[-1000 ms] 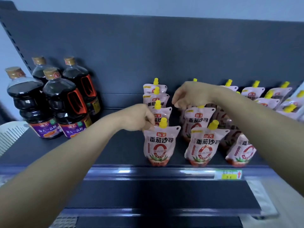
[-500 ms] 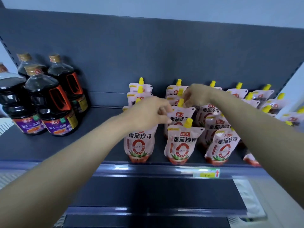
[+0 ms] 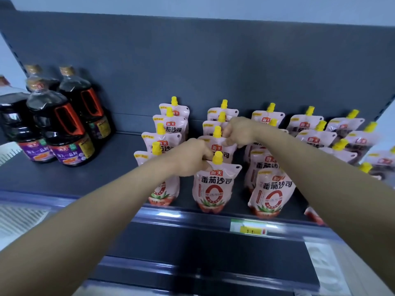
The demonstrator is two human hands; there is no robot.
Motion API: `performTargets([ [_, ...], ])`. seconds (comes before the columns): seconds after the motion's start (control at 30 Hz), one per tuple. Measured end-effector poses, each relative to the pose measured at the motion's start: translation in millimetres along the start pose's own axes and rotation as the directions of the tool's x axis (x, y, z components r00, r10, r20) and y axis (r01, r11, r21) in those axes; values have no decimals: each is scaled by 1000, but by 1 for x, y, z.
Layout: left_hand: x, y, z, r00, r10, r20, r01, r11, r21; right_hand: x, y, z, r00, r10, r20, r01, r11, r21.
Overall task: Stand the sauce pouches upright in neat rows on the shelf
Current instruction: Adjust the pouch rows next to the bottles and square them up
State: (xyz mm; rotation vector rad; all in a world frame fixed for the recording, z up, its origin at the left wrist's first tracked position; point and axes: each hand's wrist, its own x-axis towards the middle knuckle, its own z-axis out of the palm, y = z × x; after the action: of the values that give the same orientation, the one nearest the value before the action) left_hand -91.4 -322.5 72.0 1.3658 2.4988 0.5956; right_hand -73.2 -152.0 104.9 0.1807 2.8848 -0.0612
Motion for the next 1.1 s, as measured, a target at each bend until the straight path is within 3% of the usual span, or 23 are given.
performTargets([
  [0.1, 2, 2, 0, 999, -28, 44, 28, 1000, -5, -1, 6, -1, 999, -32, 21, 30, 996, 82],
  [0.2, -1, 3, -6, 989, -52, 139, 54, 999, -8, -8, 21, -10, 998, -33, 50, 17, 957, 290],
  [0.27, -1, 9, -15, 994, -39, 98, 42, 999, -28, -14, 39, -21, 1000, -1, 8, -2, 924, 383],
  [0.37, 8, 31, -22, 998, -23, -63, 19, 998, -59, -29, 71, -33, 991, 86, -104, -45, 939, 342],
  [0.43, 17, 51, -16, 996, 51, -79, -58, 995, -85, -41, 89, -33, 987, 122, -106, -83, 944, 319],
  [0.57, 37, 86, 12, 984, 165, 70, -165, 986, -16, -59, 109, -18, 988, 128, 88, -151, 921, 358],
  [0.7, 55, 98, 40, 973, 194, 124, -203, 977, 69, -71, 119, -9, 997, 45, 59, -69, 853, 518],
  [0.87, 64, 98, 51, 984, 142, 103, -149, 987, 61, -69, 123, 9, 998, 52, 24, -57, 950, 307],
  [1.1, 62, 101, 54, 991, 94, 98, -96, 995, 23, -60, 126, 27, 1000, 24, -12, -21, 973, 228],
])
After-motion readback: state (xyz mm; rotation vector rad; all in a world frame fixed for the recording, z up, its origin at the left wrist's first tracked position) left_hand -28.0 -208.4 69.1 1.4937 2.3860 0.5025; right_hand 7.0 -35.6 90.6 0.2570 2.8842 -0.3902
